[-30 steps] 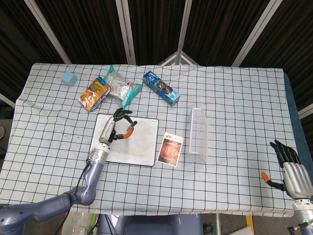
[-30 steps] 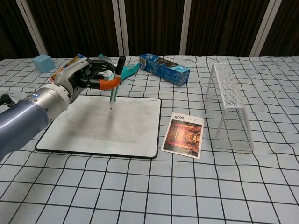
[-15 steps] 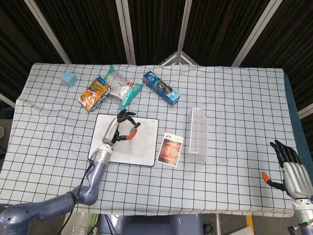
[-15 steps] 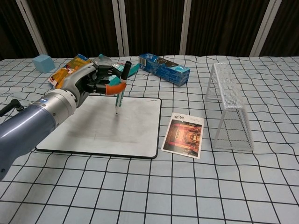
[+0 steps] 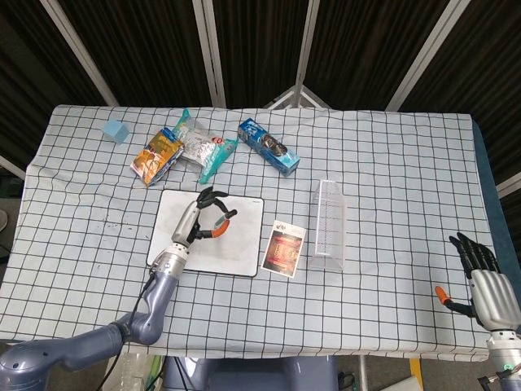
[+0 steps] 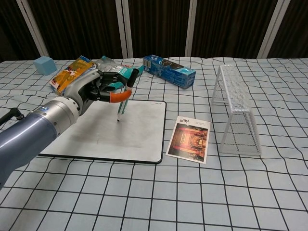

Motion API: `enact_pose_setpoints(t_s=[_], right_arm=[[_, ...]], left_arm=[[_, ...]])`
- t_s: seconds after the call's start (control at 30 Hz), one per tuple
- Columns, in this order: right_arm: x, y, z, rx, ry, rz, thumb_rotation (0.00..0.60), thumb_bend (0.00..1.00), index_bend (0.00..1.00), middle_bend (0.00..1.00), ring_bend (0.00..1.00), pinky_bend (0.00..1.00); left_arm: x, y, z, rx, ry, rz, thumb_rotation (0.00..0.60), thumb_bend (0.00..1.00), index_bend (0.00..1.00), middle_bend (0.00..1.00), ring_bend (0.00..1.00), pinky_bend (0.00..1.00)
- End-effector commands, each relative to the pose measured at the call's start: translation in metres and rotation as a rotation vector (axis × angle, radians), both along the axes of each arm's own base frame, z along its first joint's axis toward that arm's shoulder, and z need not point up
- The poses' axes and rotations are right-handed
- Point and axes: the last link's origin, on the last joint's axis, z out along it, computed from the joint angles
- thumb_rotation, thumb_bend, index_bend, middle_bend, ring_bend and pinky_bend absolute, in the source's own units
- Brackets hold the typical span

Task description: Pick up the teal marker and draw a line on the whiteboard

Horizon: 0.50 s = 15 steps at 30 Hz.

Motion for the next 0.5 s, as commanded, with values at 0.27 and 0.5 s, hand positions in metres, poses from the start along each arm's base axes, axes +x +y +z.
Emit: enact_pose_setpoints(t_s=[0.27,0.5], right_arm=[[0.0,0.0,0.0,-0.005,0.004,0.002,0.6,0.3,0.0,0.0,0.0,0.0],[0.0,0.001,0.001,-0.009,0.006,0.005,0.6,0.3,0.0,0.0,0.0,0.0]], left_arm=[[0.001,-0.023,-0.002,-0.042,-0.02,-0.037,0.6,0.56,0.75,0.22,0.03,0.06],[-0.001,-0.037,-0.001,-0.067,-0.025,-0.048,0.6,0.56,0.75,0.22,0.03,0.06]])
